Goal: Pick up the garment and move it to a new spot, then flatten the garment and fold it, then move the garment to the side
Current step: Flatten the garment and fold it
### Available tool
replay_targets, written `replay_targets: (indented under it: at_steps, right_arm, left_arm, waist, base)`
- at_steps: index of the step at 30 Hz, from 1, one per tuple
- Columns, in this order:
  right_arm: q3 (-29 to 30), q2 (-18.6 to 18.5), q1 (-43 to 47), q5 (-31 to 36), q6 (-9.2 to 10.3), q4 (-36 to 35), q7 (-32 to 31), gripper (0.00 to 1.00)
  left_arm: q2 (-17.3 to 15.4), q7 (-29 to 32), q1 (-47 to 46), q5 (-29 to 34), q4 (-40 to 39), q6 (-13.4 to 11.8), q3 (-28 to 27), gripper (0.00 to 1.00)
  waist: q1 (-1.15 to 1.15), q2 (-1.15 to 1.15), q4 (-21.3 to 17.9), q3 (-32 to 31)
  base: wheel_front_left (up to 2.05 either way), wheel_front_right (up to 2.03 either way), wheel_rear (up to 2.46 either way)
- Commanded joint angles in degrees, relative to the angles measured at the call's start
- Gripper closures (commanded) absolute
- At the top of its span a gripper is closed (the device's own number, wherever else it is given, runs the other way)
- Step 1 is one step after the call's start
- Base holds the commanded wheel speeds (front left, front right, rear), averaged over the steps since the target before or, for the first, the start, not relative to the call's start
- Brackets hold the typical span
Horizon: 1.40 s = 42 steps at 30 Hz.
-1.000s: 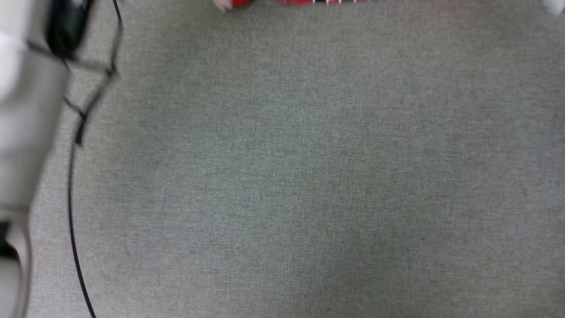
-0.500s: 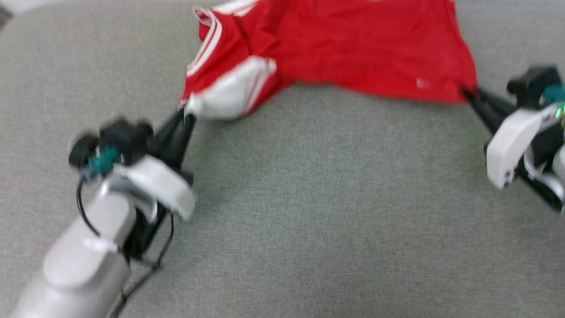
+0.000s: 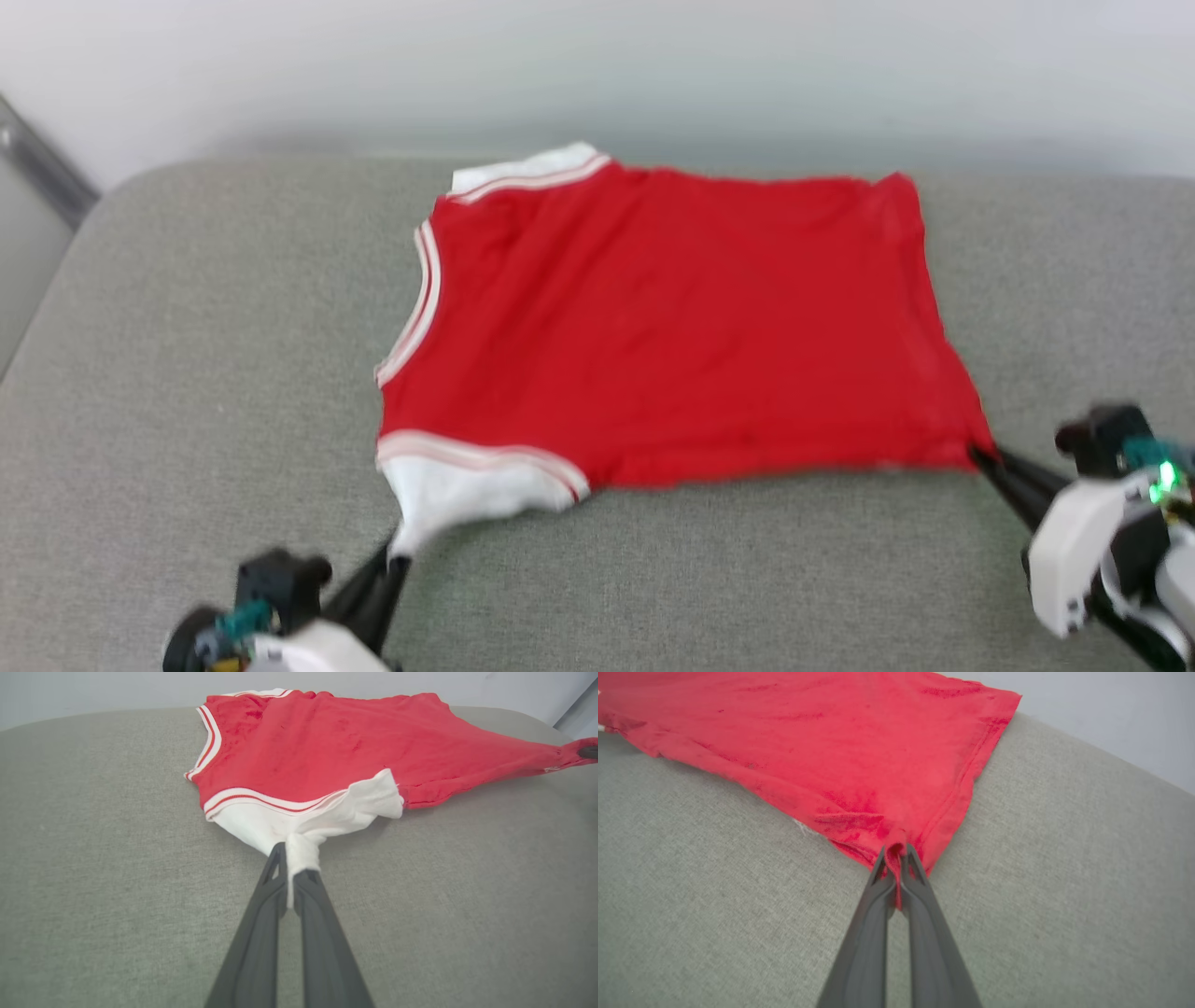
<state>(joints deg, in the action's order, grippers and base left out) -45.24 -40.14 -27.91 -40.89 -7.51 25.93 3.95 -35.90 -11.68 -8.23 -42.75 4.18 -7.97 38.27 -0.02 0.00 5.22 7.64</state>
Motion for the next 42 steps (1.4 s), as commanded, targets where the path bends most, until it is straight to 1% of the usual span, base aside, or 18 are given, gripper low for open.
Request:
replay_targets:
  at_steps: [1, 6, 11, 15, 17, 20, 25, 32, 33, 38, 42]
  right_arm:
    - [1.1, -0.7, 3.7, -0.2, 0.04, -0.8, -0.2, 1.00]
    - [5.1, -1.4, 13.0, -0.7, 0.04, -2.7, -0.2, 1.00]
    - [9.3, -1.2, 21.3, 0.4, 0.04, -4.9, -0.8, 1.00]
    - [13.0, -0.6, 27.7, 0.7, 0.04, -7.7, -2.1, 1.00]
    - [14.9, -0.3, 29.9, 1.1, 0.04, -9.4, -3.2, 1.00]
    - [17.7, 0.4, 32.2, 1.9, 0.04, -11.8, -4.8, 1.00]
    - [21.9, 2.5, 31.7, 3.2, 0.04, -15.1, -7.0, 1.00]
    - [26.1, 3.2, 28.3, 5.2, 0.04, -17.7, -9.6, 1.00]
    - [26.1, 3.2, 28.3, 5.2, 0.04, -17.7, -9.6, 1.00]
    - [27.1, 3.4, 25.2, 4.9, 0.04, -18.4, -11.2, 1.00]
    - [27.3, 3.1, 22.4, 4.7, 0.04, -18.5, -12.0, 1.00]
  left_arm:
    - [-0.7, 0.5, 2.9, -0.5, -1.0, -1.0, 0.5, 1.00]
    - [-0.7, 1.3, 9.0, -2.5, -2.8, -2.7, 1.5, 1.00]
    - [-0.8, 2.2, 14.3, -5.0, -3.7, -3.6, 2.5, 1.00]
    - [-1.5, 2.2, 17.3, -6.1, -3.9, -4.7, 2.4, 1.00]
    - [-2.1, 2.1, 17.7, -5.9, -3.9, -5.1, 2.5, 1.00]
    - [-2.0, 1.8, 17.8, -6.0, -4.0, -5.2, 2.3, 1.00]
    - [-2.5, 1.6, 13.1, -3.3, -3.6, -4.6, 2.2, 1.00]
    - [-1.9, 3.3, 1.7, -0.4, -2.6, -1.7, 1.3, 1.00]
    - [-1.9, 3.3, 1.7, -0.4, -2.6, -1.7, 1.3, 1.00]
    - [-1.3, 4.4, -6.9, 0.7, 0.7, 0.6, 0.4, 1.00]
    - [-0.8, 5.4, -12.9, 1.3, 5.3, 3.6, 0.3, 1.00]
  waist:
    - [0.02, 0.00, 0.1, -2.8]
    - [0.02, 0.00, 0.5, -5.2]
    - [0.02, 0.00, 0.4, -6.9]
    - [0.02, 0.00, 0.6, -7.4]
    - [0.02, 0.00, 0.6, -7.5]
    - [0.02, 0.00, 0.5, -7.2]
    - [0.02, 0.00, 0.2, -6.4]
    - [0.02, 0.00, 0.0, -3.9]
    - [0.02, 0.00, 0.0, -3.9]
    - [0.02, 0.00, -0.8, -1.4]
    - [0.02, 0.00, -1.5, 0.8]
  base:
    - [0.00, 0.00, 0.00]
    - [0.00, 0.00, 0.00]
    - [0.00, 0.00, 0.00]
    - [0.00, 0.00, 0.00]
    - [0.00, 0.00, 0.00]
    - [0.00, 0.00, 0.00]
    - [0.00, 0.00, 0.00]
    - [0.00, 0.00, 0.00]
    - [0.00, 0.00, 0.00]
    - [0.00, 0.00, 0.00]
    - [0.00, 0.00, 0.00]
